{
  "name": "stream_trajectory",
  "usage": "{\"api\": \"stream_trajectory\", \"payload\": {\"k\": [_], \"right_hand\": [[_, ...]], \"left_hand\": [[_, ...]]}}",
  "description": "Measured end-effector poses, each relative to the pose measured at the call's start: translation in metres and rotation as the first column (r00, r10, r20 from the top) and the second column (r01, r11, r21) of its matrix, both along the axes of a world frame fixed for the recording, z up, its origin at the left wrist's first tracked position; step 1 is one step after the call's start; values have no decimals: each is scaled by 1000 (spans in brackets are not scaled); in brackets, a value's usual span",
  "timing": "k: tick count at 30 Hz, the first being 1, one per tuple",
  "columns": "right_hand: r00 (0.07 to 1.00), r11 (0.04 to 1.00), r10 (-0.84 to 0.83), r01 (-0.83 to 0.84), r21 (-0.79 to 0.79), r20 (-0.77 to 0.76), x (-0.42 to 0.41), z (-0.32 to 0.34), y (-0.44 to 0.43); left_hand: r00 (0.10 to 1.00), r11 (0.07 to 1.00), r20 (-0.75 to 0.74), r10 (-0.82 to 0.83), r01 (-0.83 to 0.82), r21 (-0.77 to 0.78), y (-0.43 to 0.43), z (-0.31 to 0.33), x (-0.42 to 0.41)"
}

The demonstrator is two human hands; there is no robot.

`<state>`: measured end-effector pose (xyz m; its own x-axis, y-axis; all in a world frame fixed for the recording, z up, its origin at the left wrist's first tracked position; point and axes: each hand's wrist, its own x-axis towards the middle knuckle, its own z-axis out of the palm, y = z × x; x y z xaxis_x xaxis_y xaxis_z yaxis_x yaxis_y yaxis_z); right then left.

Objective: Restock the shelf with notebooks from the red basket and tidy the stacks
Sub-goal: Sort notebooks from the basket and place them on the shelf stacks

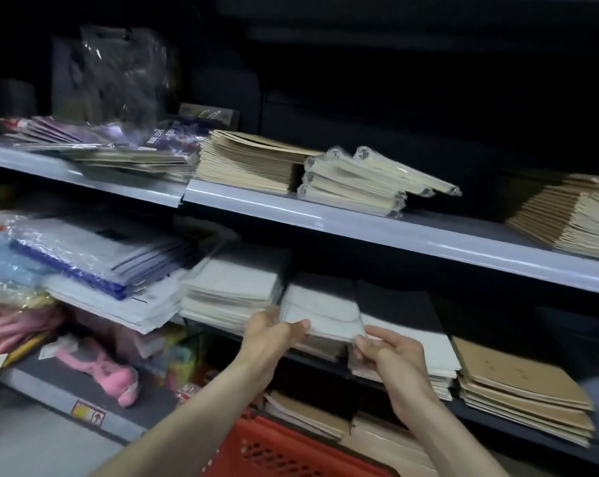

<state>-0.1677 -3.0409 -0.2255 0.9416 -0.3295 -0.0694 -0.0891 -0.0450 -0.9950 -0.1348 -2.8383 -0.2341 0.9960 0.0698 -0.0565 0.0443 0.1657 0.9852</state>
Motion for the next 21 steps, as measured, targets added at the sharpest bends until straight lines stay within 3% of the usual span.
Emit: {"api": "stream_trajectory", "payload": {"k": [2,5,9,16,21], "right_hand": [[1000,977,-9,10,-213,7,18,1,6],[999,927,-39,27,-373,-26,32,-6,17],[999,901,-47,50,-431,18,29,-9,25],[999,846,-8,-14,-533,-38,8,11,31],[999,807,29,0,-591,40,-24,27,30]], "left_hand": [[992,991,8,128,-128,33,-2,-11,10],[972,972,-3,233,-233,6,-8,-18,20],[951,934,4,309,-304,187,-8,-18,19],[910,896,-66,409,-386,219,-24,9,-9],[954,904,34,299,-295,311,-15,32,-34]]}}
